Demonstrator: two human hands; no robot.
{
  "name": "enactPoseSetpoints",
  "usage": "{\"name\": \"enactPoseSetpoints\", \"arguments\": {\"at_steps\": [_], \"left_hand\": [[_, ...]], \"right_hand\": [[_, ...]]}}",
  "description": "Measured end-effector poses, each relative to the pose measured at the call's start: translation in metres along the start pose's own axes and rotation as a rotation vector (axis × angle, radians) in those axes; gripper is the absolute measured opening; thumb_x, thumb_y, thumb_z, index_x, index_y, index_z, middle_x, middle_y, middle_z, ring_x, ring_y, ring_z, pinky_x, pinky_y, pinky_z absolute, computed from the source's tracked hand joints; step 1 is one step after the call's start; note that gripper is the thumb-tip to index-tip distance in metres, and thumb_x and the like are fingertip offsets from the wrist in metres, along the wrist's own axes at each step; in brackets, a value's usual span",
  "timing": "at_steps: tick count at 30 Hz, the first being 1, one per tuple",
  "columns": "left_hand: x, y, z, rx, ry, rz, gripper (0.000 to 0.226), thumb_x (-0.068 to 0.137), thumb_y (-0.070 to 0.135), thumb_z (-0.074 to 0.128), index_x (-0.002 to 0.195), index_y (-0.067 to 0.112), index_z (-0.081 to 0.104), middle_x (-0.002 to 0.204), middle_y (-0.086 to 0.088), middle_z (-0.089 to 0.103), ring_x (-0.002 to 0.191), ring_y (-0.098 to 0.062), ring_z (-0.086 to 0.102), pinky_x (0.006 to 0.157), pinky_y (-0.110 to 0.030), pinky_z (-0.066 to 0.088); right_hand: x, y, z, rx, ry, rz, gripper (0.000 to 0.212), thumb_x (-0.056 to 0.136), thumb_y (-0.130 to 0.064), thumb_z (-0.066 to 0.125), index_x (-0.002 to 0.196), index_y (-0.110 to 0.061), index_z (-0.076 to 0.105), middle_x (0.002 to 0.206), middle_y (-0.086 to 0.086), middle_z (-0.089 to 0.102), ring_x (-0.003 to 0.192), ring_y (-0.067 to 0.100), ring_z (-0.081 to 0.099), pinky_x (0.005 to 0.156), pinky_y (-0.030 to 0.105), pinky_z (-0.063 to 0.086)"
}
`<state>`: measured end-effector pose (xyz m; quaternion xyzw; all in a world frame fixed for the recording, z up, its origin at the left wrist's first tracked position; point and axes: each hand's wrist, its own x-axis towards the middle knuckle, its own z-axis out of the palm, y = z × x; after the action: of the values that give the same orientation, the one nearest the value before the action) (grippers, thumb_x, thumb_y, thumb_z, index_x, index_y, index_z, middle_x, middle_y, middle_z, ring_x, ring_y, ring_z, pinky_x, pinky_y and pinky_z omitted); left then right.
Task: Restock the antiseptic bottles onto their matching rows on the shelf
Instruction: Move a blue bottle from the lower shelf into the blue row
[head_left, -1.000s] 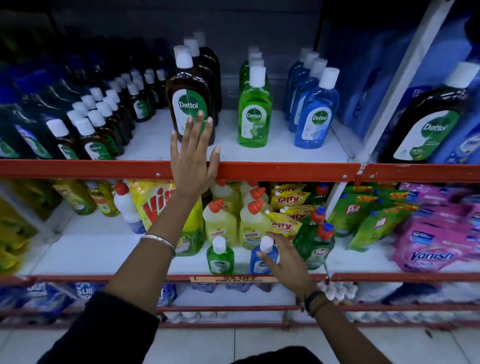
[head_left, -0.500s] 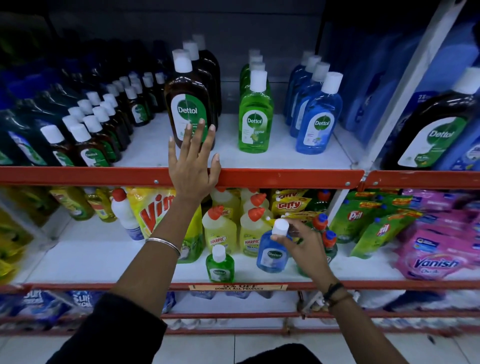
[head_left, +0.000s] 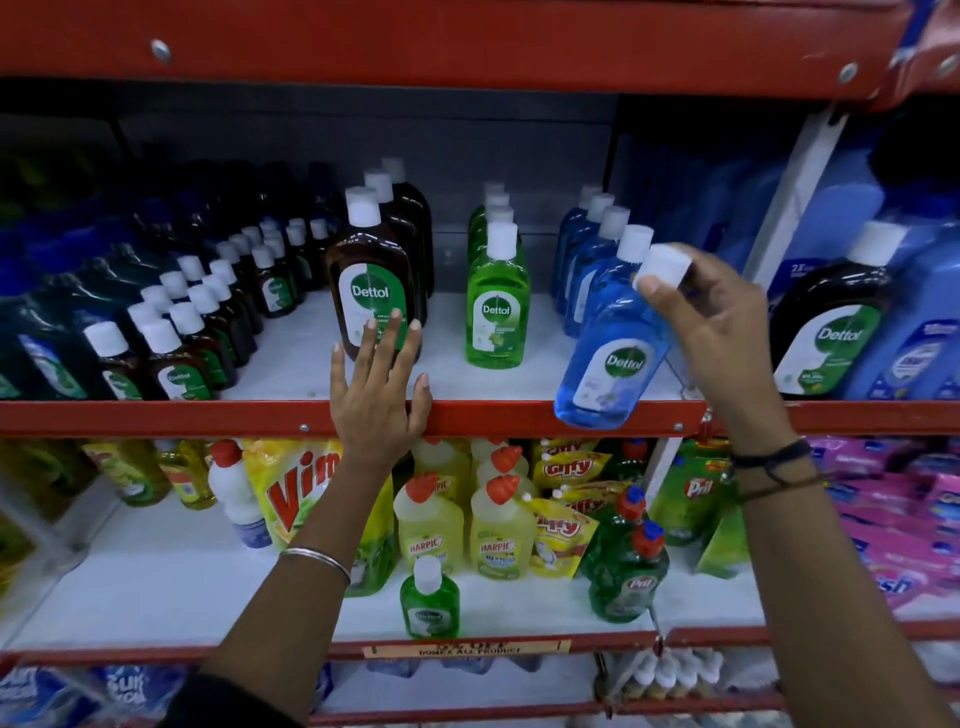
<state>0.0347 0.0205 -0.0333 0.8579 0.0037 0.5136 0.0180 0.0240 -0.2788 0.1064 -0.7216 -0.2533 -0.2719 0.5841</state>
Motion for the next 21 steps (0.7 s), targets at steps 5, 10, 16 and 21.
{"name": "enactPoseSetpoints", "arguments": {"at_steps": [5,10,16,21], "left_hand": [[0.000,0.000,0.001,-0.002,0.023,0.008,0.055,0.098,0.038,0.034,0.151,0.024,0.031,0.154,-0.003,0.039,0.143,-0.022,0.034,0.118,-0.049,0.018],[0.000,-0.001,0.003,0.008,0.036,0.011,0.055,0.098,0.038,0.034,0.151,0.024,0.032,0.153,-0.002,0.040,0.143,-0.022,0.036,0.118,-0.048,0.017],[0.000,0.000,0.002,0.012,0.040,0.006,0.055,0.097,0.037,0.034,0.150,0.025,0.031,0.153,-0.002,0.040,0.143,-0.022,0.036,0.118,-0.048,0.018],[-0.001,0.000,0.000,0.005,0.023,-0.006,0.054,0.098,0.038,0.032,0.150,0.025,0.032,0.153,-0.002,0.040,0.143,-0.022,0.036,0.117,-0.049,0.021]], "right_hand": [[0.024,0.014,-0.008,-0.114,0.003,0.002,0.021,0.090,-0.020,0.061,0.111,-0.019,0.059,0.097,-0.011,0.063,0.086,-0.006,0.059,0.084,0.026,0.050],[0.036,0.041,-0.010,-0.194,-0.018,0.023,0.033,0.089,-0.030,0.061,0.117,-0.012,0.060,0.104,0.006,0.066,0.098,0.022,0.063,0.090,0.041,0.052],[0.037,0.057,-0.009,-0.225,-0.084,0.078,0.040,0.090,-0.035,0.059,0.125,-0.017,0.056,0.112,0.007,0.066,0.106,0.022,0.062,0.097,0.045,0.050],[0.035,0.060,-0.005,-0.351,-0.059,0.091,0.039,0.092,-0.034,0.056,0.125,-0.012,0.058,0.113,0.018,0.057,0.101,0.018,0.055,0.094,0.035,0.045]]}}
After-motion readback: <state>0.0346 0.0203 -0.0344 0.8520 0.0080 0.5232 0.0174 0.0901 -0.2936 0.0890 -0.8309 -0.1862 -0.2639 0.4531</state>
